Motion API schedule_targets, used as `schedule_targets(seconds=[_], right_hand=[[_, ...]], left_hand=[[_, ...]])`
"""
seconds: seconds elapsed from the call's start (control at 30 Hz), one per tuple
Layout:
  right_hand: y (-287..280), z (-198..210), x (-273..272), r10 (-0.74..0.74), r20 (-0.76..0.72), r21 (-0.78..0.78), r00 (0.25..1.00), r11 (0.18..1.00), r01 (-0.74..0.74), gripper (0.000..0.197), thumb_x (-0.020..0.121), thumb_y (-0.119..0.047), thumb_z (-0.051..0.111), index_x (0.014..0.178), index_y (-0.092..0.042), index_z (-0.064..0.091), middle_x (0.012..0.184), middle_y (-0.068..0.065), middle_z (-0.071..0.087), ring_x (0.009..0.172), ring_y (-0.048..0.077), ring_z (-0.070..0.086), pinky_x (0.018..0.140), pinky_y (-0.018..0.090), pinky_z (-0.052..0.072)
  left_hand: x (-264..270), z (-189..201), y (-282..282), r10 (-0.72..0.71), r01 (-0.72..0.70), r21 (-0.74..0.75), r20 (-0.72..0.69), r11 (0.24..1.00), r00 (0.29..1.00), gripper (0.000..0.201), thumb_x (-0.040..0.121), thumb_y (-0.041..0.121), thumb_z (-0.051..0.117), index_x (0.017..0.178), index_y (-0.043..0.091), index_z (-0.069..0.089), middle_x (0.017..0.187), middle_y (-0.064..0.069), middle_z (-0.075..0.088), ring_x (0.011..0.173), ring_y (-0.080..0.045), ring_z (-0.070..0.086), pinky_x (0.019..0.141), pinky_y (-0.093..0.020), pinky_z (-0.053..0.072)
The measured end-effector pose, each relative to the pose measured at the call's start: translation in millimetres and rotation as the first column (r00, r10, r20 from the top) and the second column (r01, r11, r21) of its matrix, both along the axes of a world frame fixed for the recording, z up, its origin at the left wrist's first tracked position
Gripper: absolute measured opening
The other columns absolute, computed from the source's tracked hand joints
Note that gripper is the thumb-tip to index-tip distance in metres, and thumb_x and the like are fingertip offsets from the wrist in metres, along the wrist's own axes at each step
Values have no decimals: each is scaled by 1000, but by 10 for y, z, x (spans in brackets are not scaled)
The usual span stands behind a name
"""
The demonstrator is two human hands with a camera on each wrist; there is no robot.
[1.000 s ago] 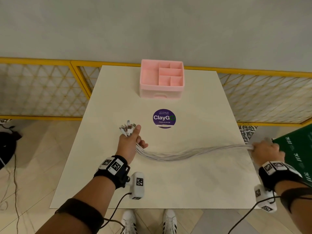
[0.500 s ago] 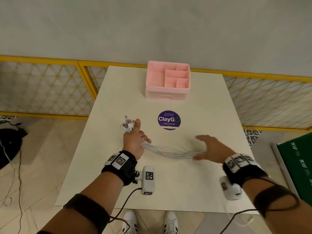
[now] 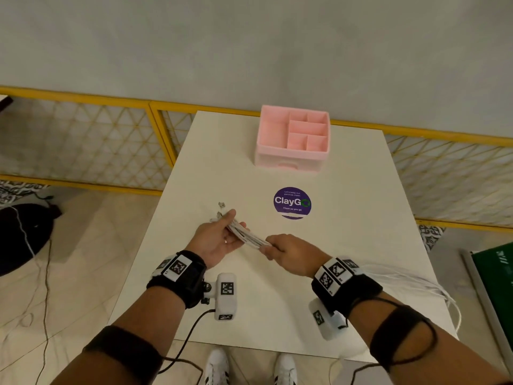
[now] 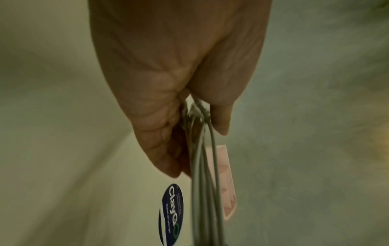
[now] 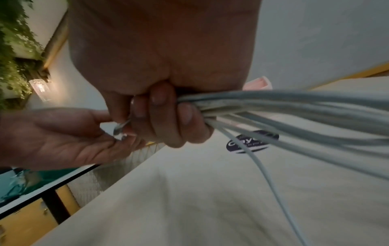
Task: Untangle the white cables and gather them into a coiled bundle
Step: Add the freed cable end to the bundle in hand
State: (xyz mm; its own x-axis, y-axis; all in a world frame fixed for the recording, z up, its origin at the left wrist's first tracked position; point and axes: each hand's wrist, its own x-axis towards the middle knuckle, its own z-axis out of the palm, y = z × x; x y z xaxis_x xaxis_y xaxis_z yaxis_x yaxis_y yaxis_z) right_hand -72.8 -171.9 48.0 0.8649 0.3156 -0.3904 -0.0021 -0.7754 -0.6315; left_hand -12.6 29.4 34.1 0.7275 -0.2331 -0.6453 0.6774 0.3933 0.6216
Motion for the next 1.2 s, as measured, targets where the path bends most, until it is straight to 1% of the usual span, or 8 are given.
schedule_targets(seconds=[0.17, 0.27, 0.4, 0.5, 0.6, 0.8, 1.03, 1.2], right_hand=[[-155, 352, 144, -40, -62, 39, 997, 998, 43, 36, 102, -39, 48, 73, -19, 55, 62, -4, 52, 58, 14, 47, 65, 32, 41], [-258, 616, 256, -25, -149, 69, 989, 997, 36, 38, 101, -39, 51, 72, -15, 55, 55, -2, 48, 47, 14, 40, 52, 28, 34], [-349, 995, 380, 17, -235, 103, 972, 995, 7, 36, 99, -35, 54, 74, -8, 57, 51, 5, 42, 42, 20, 32, 41, 23, 26], [-420, 1258, 437, 59, -213, 139, 975, 990, -30, 38, 97, -35, 54, 77, -3, 61, 53, 10, 39, 45, 21, 27, 43, 27, 21], [-556, 1395, 465, 31, -141, 129, 990, 992, -13, 35, 97, -32, 60, 76, -4, 66, 53, 6, 41, 44, 20, 26, 45, 27, 19], [-819, 1512, 503, -12, -64, 180, 998, 983, 23, 30, 80, -31, 81, 79, -2, 75, 58, 15, 46, 58, 29, 29, 53, 33, 21], [-910, 1318, 542, -95, -68, 229, 993, 967, 109, 31, 70, -30, 89, 88, -9, 76, 76, 22, 66, 66, 21, 51, 61, 30, 37], [-969, 949, 517, -101, -78, 10, 992, 995, 102, 14, 80, -27, 83, 76, -19, 71, 59, -5, 56, 58, 13, 47, 62, 28, 37]], left_hand=[[145, 99, 117, -249, 142, 462, 180, 875, 952, 51, 89, 44, 72, 127, 12, 61, 118, -8, 70, 104, -24, 70, 94, -45, 55], [225, 342, -40, -397, 71, 574, 465, 815, 791, 28, 96, 32, 65, 119, 16, 67, 119, -1, 69, 113, -19, 65, 99, -42, 51], [154, 730, -392, -601, 341, 498, 605, 797, 522, 47, 102, 44, 47, 103, 6, 74, 101, -13, 76, 94, -26, 74, 88, -36, 56], [94, 891, -585, -670, 458, 492, 593, 741, 447, 64, 99, 53, 35, 87, 3, 73, 73, -21, 70, 59, -31, 64, 61, -34, 55], [54, 923, -701, -722, 515, 506, 500, 692, 478, 73, 93, 66, 34, 71, 4, 64, 55, -14, 57, 46, -26, 51, 49, -27, 47], [-197, 702, -863, -754, 643, 409, 468, 647, 461, 61, 88, 69, 49, 56, 17, 45, 52, -5, 49, 51, -26, 59, 62, -32, 51], [-316, 717, -871, -647, 645, 160, 395, 747, 652, 59, 92, 70, 44, 91, 13, 58, 55, 0, 22, 39, -11, 20, 48, -27, 39], [-347, 589, -763, -578, 601, 81, 400, 795, 711, 52, 97, 63, 43, 70, 18, 45, 55, 0, 27, 44, -15, 26, 58, -32, 43]])
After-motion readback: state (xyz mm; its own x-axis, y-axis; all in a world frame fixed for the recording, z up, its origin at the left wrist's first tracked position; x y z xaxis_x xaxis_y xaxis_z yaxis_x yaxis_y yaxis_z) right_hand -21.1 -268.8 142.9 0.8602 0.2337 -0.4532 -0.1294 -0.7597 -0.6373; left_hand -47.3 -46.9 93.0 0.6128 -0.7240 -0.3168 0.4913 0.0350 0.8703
